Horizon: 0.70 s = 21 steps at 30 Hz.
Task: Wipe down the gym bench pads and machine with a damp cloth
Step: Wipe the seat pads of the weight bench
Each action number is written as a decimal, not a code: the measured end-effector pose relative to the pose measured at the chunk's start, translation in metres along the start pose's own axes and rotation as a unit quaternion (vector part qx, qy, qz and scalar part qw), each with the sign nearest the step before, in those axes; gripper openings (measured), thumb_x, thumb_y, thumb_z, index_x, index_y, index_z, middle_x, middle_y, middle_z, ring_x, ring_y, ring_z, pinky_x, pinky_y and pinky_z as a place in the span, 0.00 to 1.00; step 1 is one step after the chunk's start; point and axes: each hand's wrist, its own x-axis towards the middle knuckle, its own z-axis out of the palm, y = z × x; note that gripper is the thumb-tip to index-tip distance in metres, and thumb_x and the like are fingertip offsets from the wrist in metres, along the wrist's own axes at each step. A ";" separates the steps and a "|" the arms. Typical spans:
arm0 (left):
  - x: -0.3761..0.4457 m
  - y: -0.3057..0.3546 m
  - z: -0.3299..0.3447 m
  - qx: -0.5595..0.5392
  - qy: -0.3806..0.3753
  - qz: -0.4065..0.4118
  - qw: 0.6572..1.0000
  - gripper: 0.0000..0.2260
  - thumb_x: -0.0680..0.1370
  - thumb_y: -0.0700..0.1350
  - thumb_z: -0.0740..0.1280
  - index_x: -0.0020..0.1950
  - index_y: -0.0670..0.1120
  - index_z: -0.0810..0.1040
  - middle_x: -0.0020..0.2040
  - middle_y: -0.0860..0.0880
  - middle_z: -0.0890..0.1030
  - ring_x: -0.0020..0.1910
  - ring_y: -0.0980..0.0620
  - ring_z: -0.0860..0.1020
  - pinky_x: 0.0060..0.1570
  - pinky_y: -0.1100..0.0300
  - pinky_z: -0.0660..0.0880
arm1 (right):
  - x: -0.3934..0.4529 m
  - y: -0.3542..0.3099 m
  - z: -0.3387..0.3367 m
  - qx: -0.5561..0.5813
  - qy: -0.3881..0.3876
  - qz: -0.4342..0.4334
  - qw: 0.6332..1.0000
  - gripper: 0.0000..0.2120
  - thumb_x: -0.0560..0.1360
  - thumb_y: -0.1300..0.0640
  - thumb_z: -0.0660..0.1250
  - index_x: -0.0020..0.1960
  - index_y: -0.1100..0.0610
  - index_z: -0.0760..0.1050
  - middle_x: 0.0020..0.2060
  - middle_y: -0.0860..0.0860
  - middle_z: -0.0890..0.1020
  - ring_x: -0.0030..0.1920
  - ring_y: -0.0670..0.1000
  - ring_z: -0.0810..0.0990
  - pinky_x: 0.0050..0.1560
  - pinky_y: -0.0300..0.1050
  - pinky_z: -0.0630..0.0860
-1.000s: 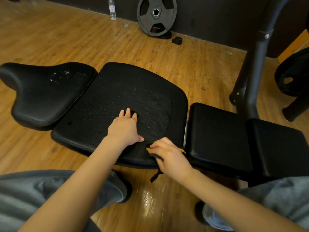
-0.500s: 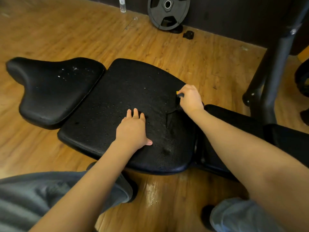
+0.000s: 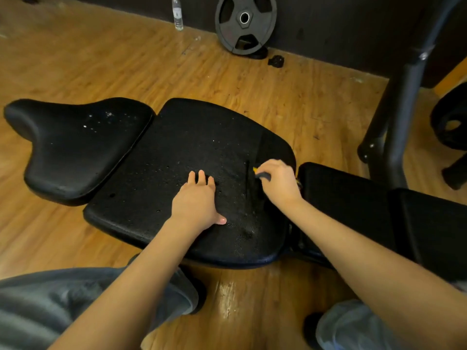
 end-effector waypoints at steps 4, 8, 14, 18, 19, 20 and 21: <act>0.000 -0.001 -0.001 -0.004 -0.008 0.001 1.000 0.47 0.72 0.59 0.70 0.78 0.44 0.45 0.78 0.43 0.44 0.77 0.43 0.44 0.73 0.48 0.54 | -0.074 -0.023 0.006 0.039 -0.014 -0.057 0.998 0.07 0.72 0.70 0.66 0.42 0.62 0.82 0.44 0.54 0.83 0.49 0.53 0.78 0.54 0.36 0.70; 0.000 -0.004 0.000 -0.025 -0.005 0.002 1.000 0.46 0.72 0.58 0.71 0.78 0.44 0.46 0.78 0.43 0.44 0.77 0.43 0.43 0.73 0.47 0.53 | -0.108 -0.041 0.007 0.053 -0.061 -0.054 0.995 0.09 0.74 0.65 0.66 0.53 0.60 0.81 0.52 0.52 0.81 0.56 0.50 0.75 0.59 0.34 0.66; -0.004 -0.008 0.003 -0.040 -0.003 0.009 0.999 0.45 0.73 0.59 0.69 0.78 0.45 0.45 0.78 0.44 0.43 0.77 0.44 0.42 0.74 0.48 0.50 | -0.119 -0.035 0.002 -0.058 -0.070 -0.038 0.995 0.27 0.75 0.45 0.64 0.71 0.50 0.63 0.68 0.45 0.68 0.70 0.47 0.62 0.73 0.46 0.55; -0.004 -0.009 0.005 -0.036 0.004 0.017 0.999 0.45 0.73 0.60 0.68 0.78 0.45 0.45 0.78 0.44 0.43 0.77 0.44 0.43 0.74 0.48 0.50 | -0.119 -0.027 0.005 -0.042 -0.032 -0.054 0.997 0.14 0.76 0.55 0.66 0.62 0.52 0.75 0.58 0.48 0.76 0.60 0.50 0.71 0.63 0.51 0.68; -0.005 -0.010 0.005 -0.034 0.004 0.020 0.999 0.44 0.73 0.60 0.68 0.78 0.45 0.45 0.78 0.44 0.43 0.77 0.44 0.43 0.74 0.49 0.50 | -0.115 -0.024 0.005 -0.027 -0.020 -0.067 0.997 0.12 0.75 0.59 0.67 0.59 0.54 0.77 0.54 0.49 0.77 0.57 0.51 0.73 0.59 0.52 0.72; -0.005 -0.010 0.004 -0.033 0.001 0.023 0.999 0.44 0.74 0.59 0.68 0.78 0.46 0.45 0.78 0.44 0.43 0.77 0.44 0.43 0.74 0.49 0.50 | -0.109 -0.022 0.003 -0.010 -0.011 -0.075 0.997 0.11 0.74 0.61 0.68 0.56 0.55 0.78 0.52 0.50 0.78 0.54 0.52 0.75 0.56 0.52 0.74; -0.006 -0.012 0.002 -0.035 -0.005 0.025 0.999 0.43 0.74 0.58 0.68 0.78 0.46 0.45 0.78 0.45 0.43 0.77 0.45 0.43 0.74 0.48 0.51 | -0.104 -0.022 0.002 0.003 -0.011 -0.079 0.997 0.11 0.73 0.63 0.68 0.55 0.57 0.79 0.51 0.51 0.79 0.53 0.53 0.75 0.55 0.50 0.75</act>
